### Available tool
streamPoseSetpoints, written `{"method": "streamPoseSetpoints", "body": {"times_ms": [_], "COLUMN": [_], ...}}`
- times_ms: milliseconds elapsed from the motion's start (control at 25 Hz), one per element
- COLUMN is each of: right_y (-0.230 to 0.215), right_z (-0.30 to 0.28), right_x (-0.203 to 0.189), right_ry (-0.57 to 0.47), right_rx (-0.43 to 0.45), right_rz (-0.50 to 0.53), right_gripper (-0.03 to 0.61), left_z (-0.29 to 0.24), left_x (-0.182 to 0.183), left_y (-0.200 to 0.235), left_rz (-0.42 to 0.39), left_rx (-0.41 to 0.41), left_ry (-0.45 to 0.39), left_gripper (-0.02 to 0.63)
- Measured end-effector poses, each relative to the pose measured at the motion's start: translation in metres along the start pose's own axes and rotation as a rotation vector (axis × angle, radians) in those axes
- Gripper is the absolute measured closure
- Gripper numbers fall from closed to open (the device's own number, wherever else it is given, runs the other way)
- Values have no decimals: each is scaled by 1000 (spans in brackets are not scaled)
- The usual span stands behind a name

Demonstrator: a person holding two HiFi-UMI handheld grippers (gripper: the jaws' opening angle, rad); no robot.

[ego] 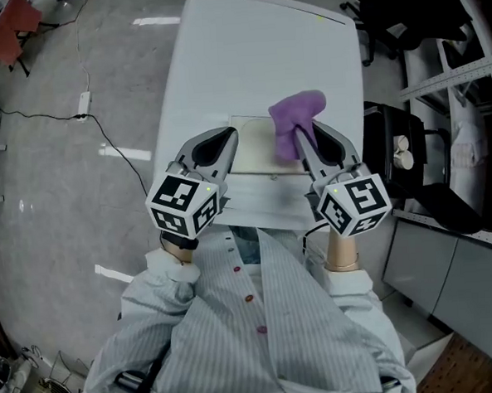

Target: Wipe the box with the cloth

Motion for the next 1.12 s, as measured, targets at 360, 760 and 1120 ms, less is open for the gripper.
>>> {"method": "streamPoseSetpoints", "body": {"times_ms": [360,760,1120], "right_y": [-16,-42,-49], "right_z": [-37,-101,-171], "right_x": [1,-3,-21], "right_ry": [94,273,493], "right_rx": [105,248,440], "right_rz": [48,129,167], "right_gripper": [508,508,509], "left_z": [-13,-32,-53], "left_x": [-29,-58,-75], "left_y": [14,28,37], "left_rz": [50,100,127], "left_rx": [61,126,122], "left_ry": [78,175,275], "left_gripper": [603,554,528]}}
Point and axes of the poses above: the fingertips, and each gripper's own axes: z backward along the fingers, y to its left, x out of its top, the point moved 8 cm from there along z, backward along the fingers, and after that the axes turned 6 degrees about x, right-handed, at the moved point
